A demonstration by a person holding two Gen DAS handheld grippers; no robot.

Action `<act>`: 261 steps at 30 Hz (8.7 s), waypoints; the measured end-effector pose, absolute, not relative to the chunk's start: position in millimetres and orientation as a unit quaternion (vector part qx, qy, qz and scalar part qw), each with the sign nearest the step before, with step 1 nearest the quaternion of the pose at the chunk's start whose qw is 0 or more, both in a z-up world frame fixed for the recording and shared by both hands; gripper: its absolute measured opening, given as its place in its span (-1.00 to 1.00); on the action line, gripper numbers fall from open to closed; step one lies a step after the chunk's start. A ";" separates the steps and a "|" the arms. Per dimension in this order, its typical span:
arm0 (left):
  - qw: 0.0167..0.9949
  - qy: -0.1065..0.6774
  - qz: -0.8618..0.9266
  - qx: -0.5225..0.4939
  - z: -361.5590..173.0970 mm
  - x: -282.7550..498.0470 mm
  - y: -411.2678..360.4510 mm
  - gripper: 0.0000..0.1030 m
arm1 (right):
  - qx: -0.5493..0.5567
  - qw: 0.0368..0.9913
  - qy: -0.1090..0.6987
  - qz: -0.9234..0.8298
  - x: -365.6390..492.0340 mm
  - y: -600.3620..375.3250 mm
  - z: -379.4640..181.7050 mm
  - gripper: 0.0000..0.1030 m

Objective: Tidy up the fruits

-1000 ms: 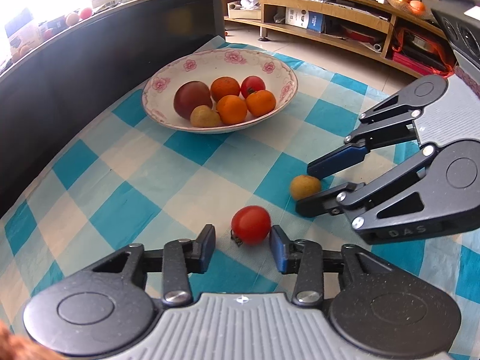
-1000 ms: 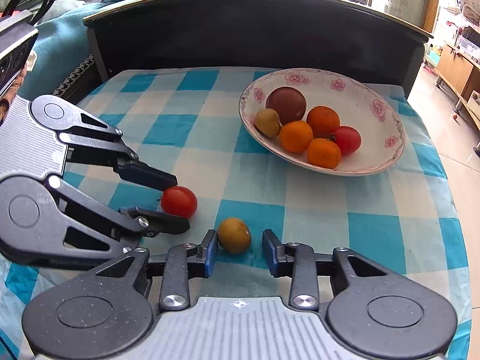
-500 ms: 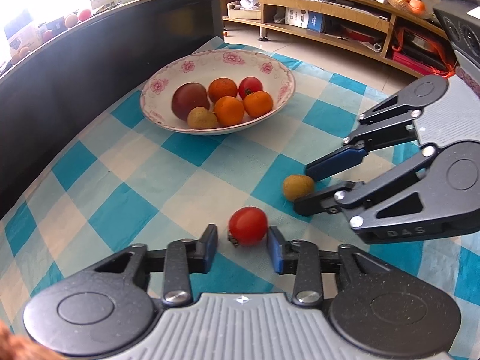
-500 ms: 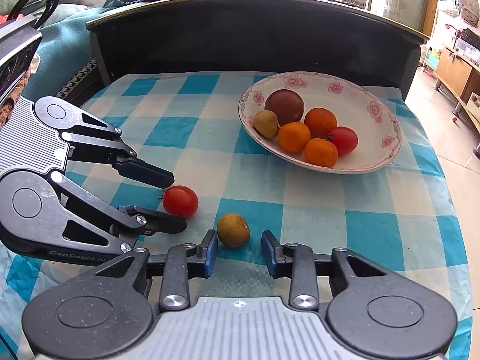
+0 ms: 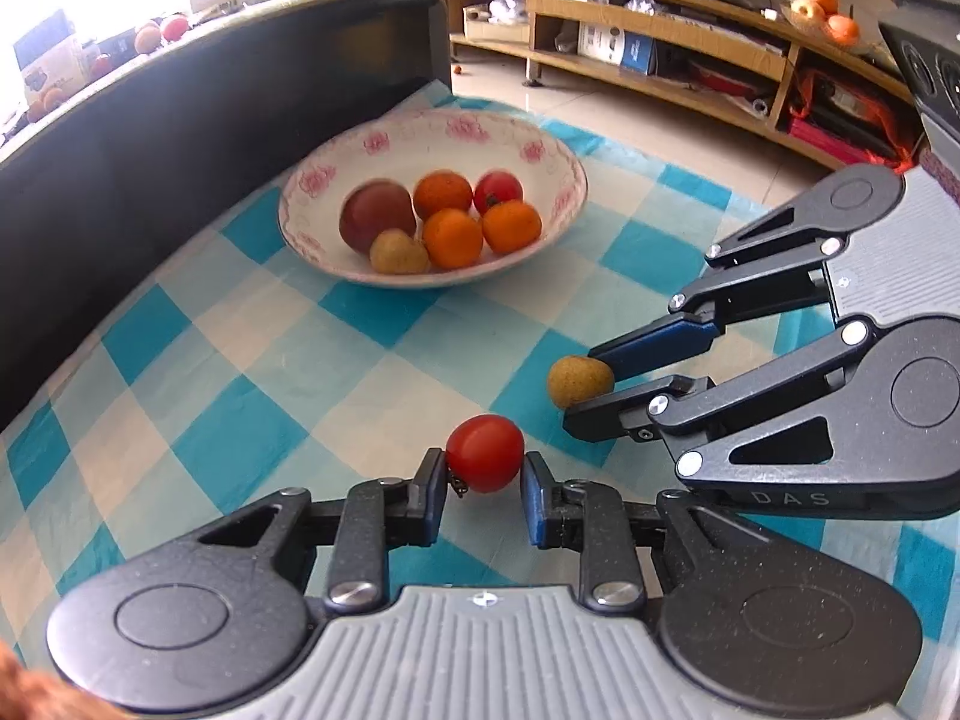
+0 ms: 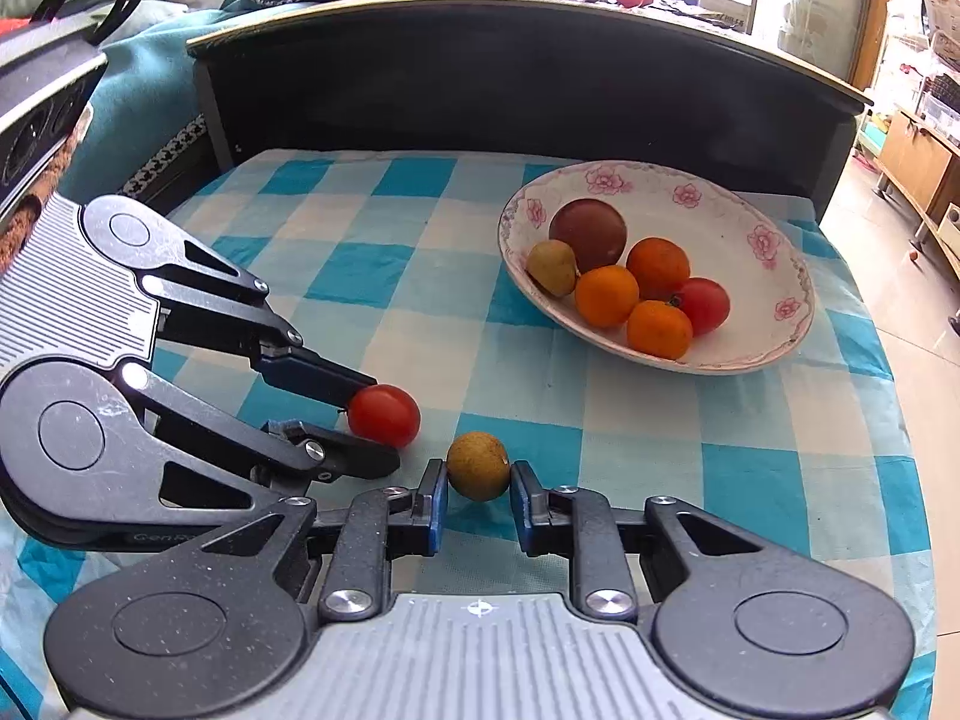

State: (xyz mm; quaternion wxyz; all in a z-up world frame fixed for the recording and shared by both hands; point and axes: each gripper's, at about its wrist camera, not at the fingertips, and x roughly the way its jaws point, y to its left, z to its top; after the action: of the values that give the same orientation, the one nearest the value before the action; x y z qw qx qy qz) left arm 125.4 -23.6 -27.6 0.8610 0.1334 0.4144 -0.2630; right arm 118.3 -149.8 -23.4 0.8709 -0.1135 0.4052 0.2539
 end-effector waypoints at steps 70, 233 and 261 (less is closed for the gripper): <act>0.909 0.360 -0.189 0.089 -14.7 207.2 -42.9 -0.36 | -0.042 0.918 0.357 0.170 194.0 -173.4 -4.2 -0.61; 0.940 0.340 -0.016 0.028 30.4 65.7 -34.2 1.00 | 0.047 0.935 0.340 0.086 59.4 -202.9 28.7 -0.05; 0.943 0.332 -0.015 0.035 34.3 12.3 -34.5 1.00 | 0.056 0.938 0.331 0.088 16.7 -204.7 32.8 -0.05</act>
State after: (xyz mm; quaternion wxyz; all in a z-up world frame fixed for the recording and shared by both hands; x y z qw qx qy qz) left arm 12.3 -34.5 34.3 0.9426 0.0351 0.3316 -0.0155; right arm 16.7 -204.7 32.8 0.9377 0.0560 0.3314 0.0880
